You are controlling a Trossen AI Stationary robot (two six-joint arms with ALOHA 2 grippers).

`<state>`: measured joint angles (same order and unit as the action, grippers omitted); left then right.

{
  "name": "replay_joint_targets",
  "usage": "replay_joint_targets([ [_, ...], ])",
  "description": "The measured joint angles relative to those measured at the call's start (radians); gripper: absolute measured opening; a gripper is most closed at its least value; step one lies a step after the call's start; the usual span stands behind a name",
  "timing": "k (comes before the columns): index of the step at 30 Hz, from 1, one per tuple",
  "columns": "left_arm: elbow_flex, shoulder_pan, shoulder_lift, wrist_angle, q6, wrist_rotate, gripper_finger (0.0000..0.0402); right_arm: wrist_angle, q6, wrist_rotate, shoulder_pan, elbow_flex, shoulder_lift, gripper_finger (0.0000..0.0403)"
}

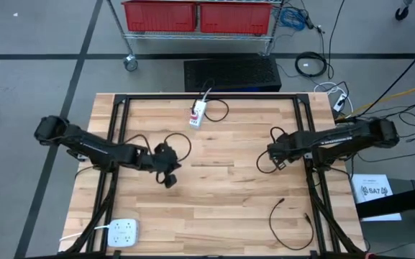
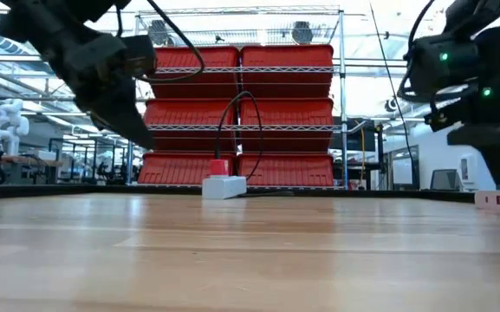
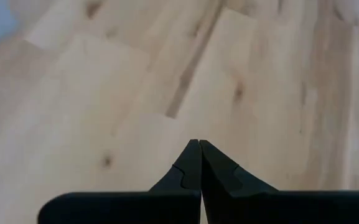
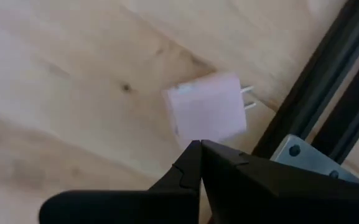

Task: Insert USB
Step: Insert the light pink charger adapter into the bottom white outlet extension

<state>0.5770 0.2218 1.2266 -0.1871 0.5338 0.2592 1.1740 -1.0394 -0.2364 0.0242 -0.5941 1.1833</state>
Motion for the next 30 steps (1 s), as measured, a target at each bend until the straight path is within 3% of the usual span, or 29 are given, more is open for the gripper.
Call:
replay_joint_targets([
  [7,0.000,0.079,0.000,-0.044,0.073,0.015,0.0000,-0.012,-0.056,-0.048,0.003,0.000,0.142,0.0000],
  [17,0.000,0.142,0.000,-0.073,0.131,0.018,0.0000,-0.170,0.120,-0.034,0.000,-0.066,0.221,0.0000],
  [23,0.000,0.166,0.000,-0.077,0.143,-0.035,0.0000,-0.458,0.361,0.045,0.000,-0.097,0.222,0.0000],
  [30,0.109,0.209,0.000,-0.273,0.143,-0.072,0.0000,-0.796,0.531,0.186,-0.023,-0.095,0.278,0.0000],
])
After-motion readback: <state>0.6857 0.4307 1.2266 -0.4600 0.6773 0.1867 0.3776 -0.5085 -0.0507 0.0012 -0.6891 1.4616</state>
